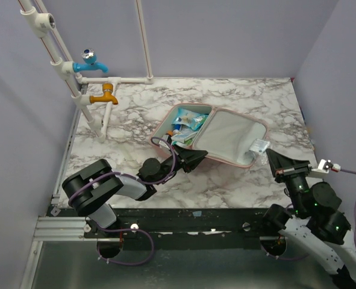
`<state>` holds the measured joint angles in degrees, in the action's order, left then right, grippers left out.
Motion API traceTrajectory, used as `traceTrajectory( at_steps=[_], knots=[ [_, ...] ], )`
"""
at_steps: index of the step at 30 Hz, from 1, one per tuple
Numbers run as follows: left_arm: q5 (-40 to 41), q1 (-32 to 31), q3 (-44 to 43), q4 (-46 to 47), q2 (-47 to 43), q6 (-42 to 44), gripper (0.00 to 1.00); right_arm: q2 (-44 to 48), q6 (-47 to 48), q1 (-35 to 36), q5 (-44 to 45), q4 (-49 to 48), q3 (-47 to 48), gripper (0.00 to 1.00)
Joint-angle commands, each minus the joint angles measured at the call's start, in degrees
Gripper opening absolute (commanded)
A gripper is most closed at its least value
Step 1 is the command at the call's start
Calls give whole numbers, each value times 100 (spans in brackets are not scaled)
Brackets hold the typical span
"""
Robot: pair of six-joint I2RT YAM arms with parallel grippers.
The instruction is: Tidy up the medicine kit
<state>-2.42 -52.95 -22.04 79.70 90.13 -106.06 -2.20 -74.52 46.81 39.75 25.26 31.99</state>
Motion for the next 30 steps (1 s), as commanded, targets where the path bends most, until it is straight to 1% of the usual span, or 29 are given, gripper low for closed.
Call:
traceTrajectory(
  at_steps=[1,4,7,12,18,22,30],
  knots=[
    [-79,10,-76,1173,-326,111,0,-233,-12,-14,179,2159,742,1],
    [-115,13,-125,1174,-345,147,0,-300,55,-9,9,2503,792,1],
    [-171,13,-188,1179,-365,173,0,-391,-32,-10,-101,2651,719,1],
    [-182,11,-167,1174,-415,182,0,-502,-20,-11,-234,2540,580,1],
    [-314,17,-208,1170,-373,259,0,-908,219,-10,-69,2435,897,1],
    [-501,21,-288,1174,-202,288,0,-1365,612,-7,-75,2190,1147,1],
    [-663,30,-341,1173,-82,393,0,-2310,1453,-6,-203,2247,1780,1]
  ],
)
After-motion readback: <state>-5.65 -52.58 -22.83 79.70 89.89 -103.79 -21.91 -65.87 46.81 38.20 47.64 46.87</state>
